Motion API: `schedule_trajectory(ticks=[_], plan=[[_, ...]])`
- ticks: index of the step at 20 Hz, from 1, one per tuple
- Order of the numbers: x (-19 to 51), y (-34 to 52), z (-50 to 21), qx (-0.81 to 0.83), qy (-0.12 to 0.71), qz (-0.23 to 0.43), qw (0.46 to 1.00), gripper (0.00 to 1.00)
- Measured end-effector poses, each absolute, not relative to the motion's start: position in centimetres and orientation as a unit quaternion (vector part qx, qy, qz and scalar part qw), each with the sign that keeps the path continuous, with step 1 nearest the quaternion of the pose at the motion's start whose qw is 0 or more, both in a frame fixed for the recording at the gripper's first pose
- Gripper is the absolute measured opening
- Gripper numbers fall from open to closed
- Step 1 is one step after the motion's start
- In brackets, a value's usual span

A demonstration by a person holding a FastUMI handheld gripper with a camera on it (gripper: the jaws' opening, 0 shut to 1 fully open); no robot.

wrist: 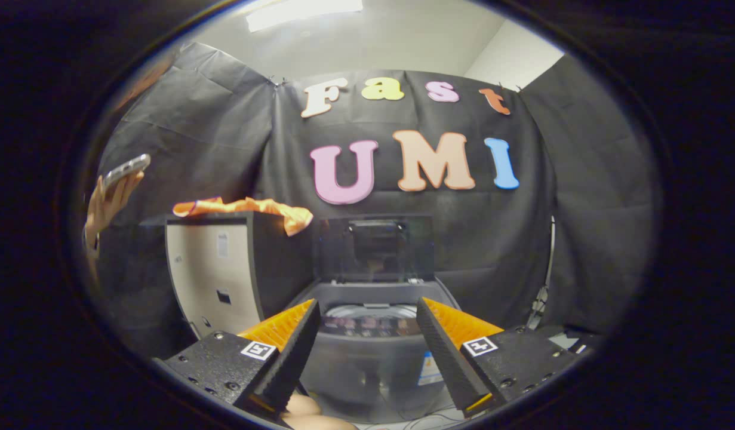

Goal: Put the clothes into the washing machine and then close the washing machine lid.

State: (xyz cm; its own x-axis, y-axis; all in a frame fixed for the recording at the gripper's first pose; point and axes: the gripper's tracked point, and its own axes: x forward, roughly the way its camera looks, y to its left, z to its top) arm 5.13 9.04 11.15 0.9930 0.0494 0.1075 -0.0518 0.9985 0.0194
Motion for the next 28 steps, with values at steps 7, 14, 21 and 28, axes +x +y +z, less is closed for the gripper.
schedule_trajectory(ticks=[7,14,21,28], plan=[[11.0,19.1,23.3,0.025,-0.093,0.103,0.990,0.98],[17.7,29.3,31.5,-0.007,-0.100,0.170,0.980,0.98],[24.6,40.0,32.2,-0.036,-0.029,0.238,0.970,0.97],[30.8,44.0,28.0,-0.045,0.119,0.231,0.965,0.97]])
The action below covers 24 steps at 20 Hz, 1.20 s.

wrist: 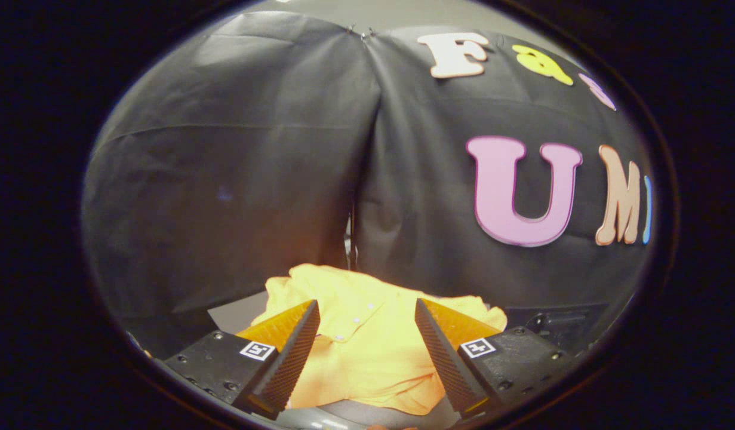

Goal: Put the clothes into the washing machine and then close the washing machine lid.

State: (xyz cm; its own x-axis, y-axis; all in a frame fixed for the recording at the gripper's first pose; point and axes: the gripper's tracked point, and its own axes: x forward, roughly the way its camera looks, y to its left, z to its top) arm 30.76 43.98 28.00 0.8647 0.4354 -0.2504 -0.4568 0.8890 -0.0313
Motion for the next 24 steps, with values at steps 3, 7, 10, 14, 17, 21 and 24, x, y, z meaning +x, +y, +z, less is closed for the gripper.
schedule_trajectory(ticks=[3,7,10,14,17,21,24], plan=[[31.9,44.3,26.1,-0.050,0.160,0.225,0.960,0.97],[33.1,44.2,22.1,-0.072,0.235,0.210,0.946,0.98],[33.1,44.0,20.0,-0.068,0.274,0.211,0.936,0.98],[33.3,43.5,19.5,-0.046,0.290,0.202,0.934,0.89],[32.9,44.0,19.6,-0.068,0.281,0.216,0.933,0.65],[32.7,45.3,19.6,-0.077,0.270,0.232,0.931,0.13],[32.5,45.0,19.6,-0.082,0.266,0.236,0.931,0.01]])
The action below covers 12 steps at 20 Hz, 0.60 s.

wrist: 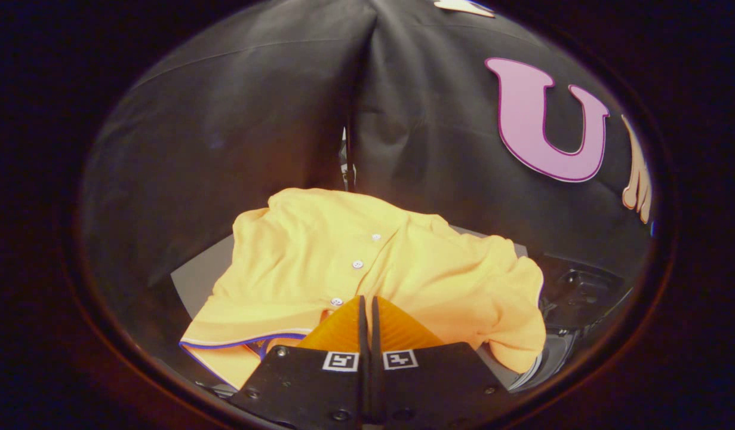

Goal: Put the clothes into the washing machine and then close the washing machine lid.

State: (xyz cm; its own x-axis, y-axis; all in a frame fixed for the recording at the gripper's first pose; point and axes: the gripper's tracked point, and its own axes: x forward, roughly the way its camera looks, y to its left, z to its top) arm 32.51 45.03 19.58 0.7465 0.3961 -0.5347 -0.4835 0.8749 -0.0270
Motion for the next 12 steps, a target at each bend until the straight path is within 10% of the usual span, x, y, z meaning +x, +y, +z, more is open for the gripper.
schedule_trajectory(ticks=[12], plan=[[33.1,33.4,23.8,-0.053,0.224,0.155,0.961,0.00]])
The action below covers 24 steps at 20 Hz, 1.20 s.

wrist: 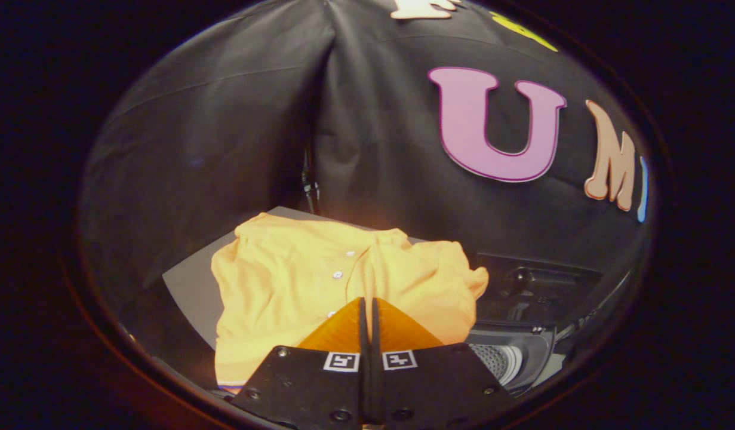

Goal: Put the clothes into the washing machine and then close the washing machine lid.

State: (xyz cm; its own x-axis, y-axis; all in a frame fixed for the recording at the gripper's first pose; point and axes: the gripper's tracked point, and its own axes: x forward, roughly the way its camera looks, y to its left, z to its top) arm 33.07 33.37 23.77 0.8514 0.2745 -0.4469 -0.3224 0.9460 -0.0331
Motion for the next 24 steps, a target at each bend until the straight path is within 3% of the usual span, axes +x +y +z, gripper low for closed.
schedule_trajectory(ticks=[16,18,24], plan=[[37.2,11.0,27.0,-0.115,0.167,-0.086,0.975,0.02],[37.4,10.3,27.9,-0.112,0.152,-0.099,0.977,0.12],[37.7,10.6,26.7,-0.129,0.157,-0.088,0.975,0.13]])
